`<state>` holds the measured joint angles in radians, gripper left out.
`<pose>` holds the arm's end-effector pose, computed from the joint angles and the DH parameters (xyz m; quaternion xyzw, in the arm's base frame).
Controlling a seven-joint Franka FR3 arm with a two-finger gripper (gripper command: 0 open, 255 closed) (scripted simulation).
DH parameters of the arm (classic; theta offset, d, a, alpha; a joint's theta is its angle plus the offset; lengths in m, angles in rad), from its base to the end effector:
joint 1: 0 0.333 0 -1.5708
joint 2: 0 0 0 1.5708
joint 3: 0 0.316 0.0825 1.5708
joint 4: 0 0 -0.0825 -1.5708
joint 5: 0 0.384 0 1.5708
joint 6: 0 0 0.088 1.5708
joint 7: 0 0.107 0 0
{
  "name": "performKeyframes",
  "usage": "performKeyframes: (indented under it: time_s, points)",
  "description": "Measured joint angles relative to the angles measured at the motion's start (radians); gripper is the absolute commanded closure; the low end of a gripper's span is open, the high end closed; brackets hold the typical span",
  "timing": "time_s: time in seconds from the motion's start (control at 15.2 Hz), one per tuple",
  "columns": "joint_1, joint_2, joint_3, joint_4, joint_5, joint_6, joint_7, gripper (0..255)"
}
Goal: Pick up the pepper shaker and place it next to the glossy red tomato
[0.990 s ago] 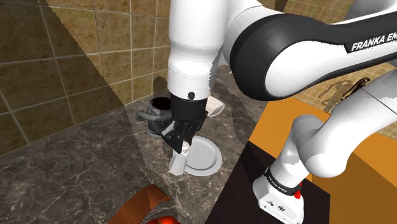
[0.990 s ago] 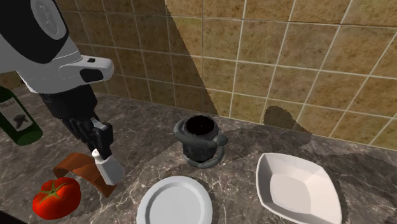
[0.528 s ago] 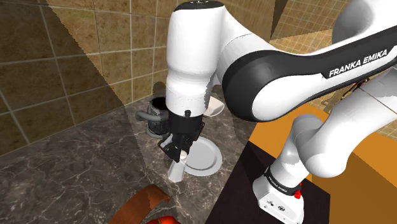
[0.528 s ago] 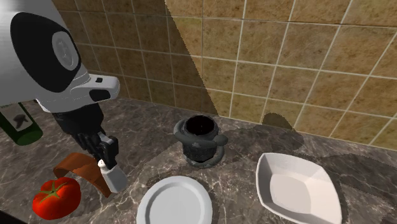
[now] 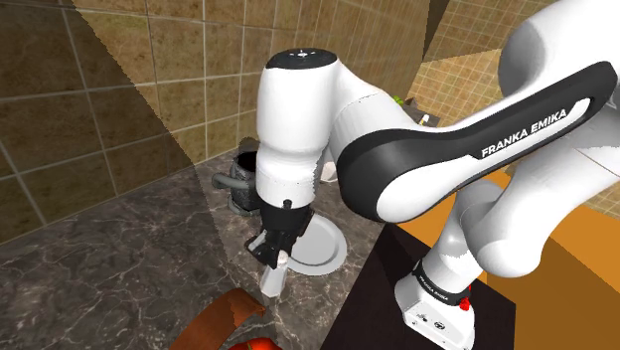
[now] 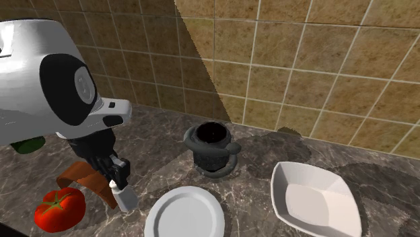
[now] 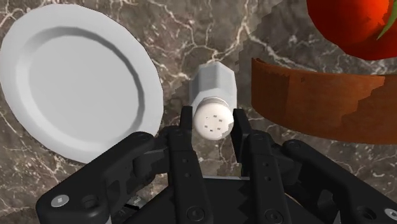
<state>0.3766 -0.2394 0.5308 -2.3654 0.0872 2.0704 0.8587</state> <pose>0.2776 0.3663 0.4000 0.9988 -0.0071 -0.0095 0.0471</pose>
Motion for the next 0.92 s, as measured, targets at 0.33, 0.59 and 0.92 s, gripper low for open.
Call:
performKeyframes:
  time_s: [0.33, 0.59, 0.92]
  points:
    - [-0.004, 0.032, 0.008, -0.027, -0.014, 0.060, 0.011, 255]
    - [-0.004, 0.032, 0.008, -0.028, -0.015, 0.065, 0.012, 255]
    - [-0.004, 0.038, 0.009, -0.028, -0.017, 0.065, 0.014, 0]
